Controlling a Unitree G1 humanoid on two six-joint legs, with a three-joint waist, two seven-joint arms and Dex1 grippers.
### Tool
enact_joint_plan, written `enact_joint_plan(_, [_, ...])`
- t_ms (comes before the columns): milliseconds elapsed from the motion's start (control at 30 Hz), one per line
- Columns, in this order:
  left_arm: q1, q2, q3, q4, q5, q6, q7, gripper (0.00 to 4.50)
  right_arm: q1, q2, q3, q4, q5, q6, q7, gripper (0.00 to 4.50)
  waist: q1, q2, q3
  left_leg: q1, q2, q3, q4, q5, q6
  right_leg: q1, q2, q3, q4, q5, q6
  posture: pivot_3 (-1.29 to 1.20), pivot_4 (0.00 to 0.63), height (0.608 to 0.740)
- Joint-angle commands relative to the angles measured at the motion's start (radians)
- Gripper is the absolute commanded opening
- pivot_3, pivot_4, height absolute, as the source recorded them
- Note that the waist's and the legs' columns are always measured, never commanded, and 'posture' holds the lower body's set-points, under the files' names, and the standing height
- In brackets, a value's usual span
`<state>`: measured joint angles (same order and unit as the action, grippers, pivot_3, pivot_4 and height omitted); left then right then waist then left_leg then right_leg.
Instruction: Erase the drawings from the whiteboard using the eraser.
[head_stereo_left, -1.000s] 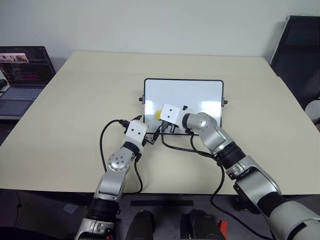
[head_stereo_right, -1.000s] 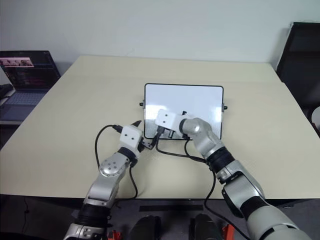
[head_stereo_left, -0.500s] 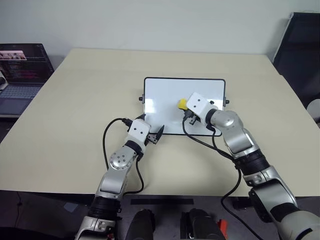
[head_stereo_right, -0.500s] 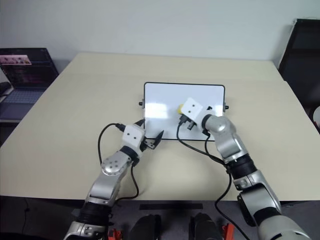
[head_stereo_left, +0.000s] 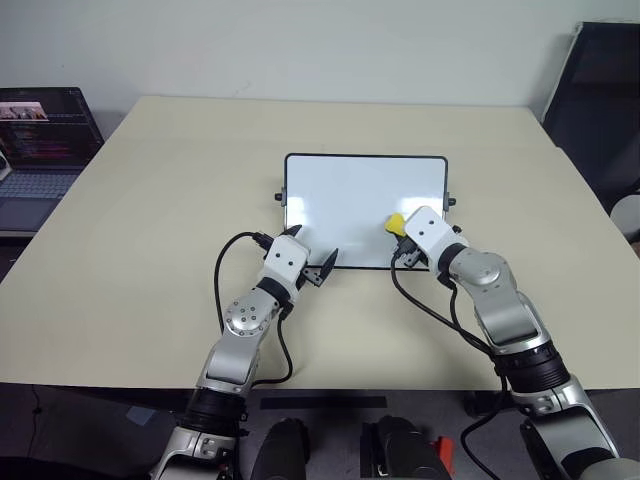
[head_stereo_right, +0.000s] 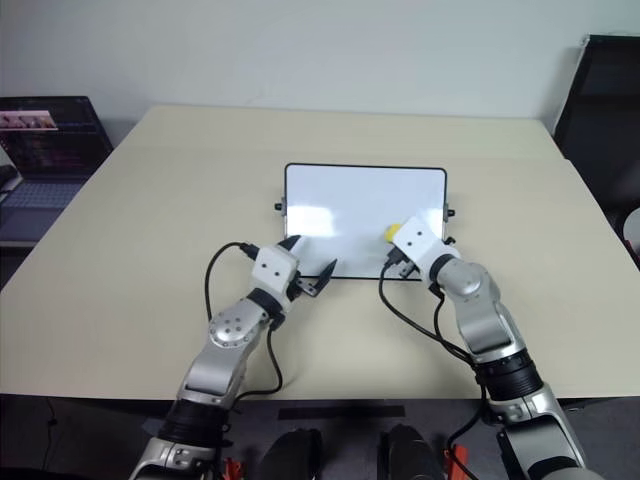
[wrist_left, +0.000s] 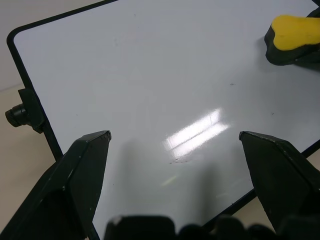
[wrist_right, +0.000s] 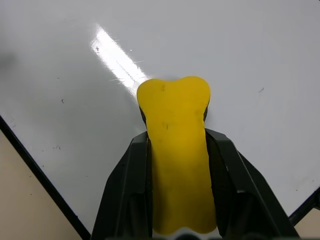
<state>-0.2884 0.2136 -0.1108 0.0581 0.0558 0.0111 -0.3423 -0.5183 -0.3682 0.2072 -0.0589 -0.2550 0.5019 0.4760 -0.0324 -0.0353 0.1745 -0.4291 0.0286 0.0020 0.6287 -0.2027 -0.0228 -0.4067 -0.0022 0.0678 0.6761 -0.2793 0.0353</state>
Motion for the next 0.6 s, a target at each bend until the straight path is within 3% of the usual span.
enact_joint_plan(33, [-0.021, -0.005, -0.003, -0.01, -0.015, -0.03, -0.01, 4.5, -0.017, -0.012, -0.032, -0.043, 0.005, 0.0, -0.016, 1.12, 0.0, 0.0, 0.0, 0.0, 0.0, 0.0, 0.0, 0.0, 0.0, 0.0, 0.0, 0.0, 0.0, 0.0, 0.0, 0.0, 0.15, 0.74])
enact_joint_plan(200, [-0.058, -0.017, -0.035, -0.003, -0.034, -0.036, -0.069, 4.5, -0.009, -0.045, -0.095, -0.086, 0.01, 0.031, -0.036, 1.12, 0.004, 0.0, 0.0, 0.0, 0.0, 0.0, 0.0, 0.0, 0.0, 0.0, 0.0, -0.001, 0.001, 0.0, 0.0, 0.0, 0.15, 0.74])
enact_joint_plan(333, [-0.081, -0.032, -0.11, -0.053, -0.118, -0.031, -0.233, 4.5, 0.031, -0.104, -0.188, -0.167, 0.012, 0.096, -0.046, 1.12, 0.007, 0.0, 0.0, -0.001, -0.001, 0.0, 0.001, 0.0, 0.0, 0.0, 0.0, -0.002, 0.0, 0.0, 0.0, 0.0, 0.15, 0.74])
enact_joint_plan(600, [-0.108, -0.036, -0.195, -0.016, -0.165, -0.053, -0.4, 4.5, 0.129, -0.163, -0.341, -0.302, 0.051, 0.265, -0.04, 1.12, -0.002, 0.0, 0.0, 0.0, -0.001, 0.001, 0.0, 0.0, 0.0, 0.0, 0.001, 0.0, 0.001, 0.0, 0.001, 0.0, 0.15, 0.74])
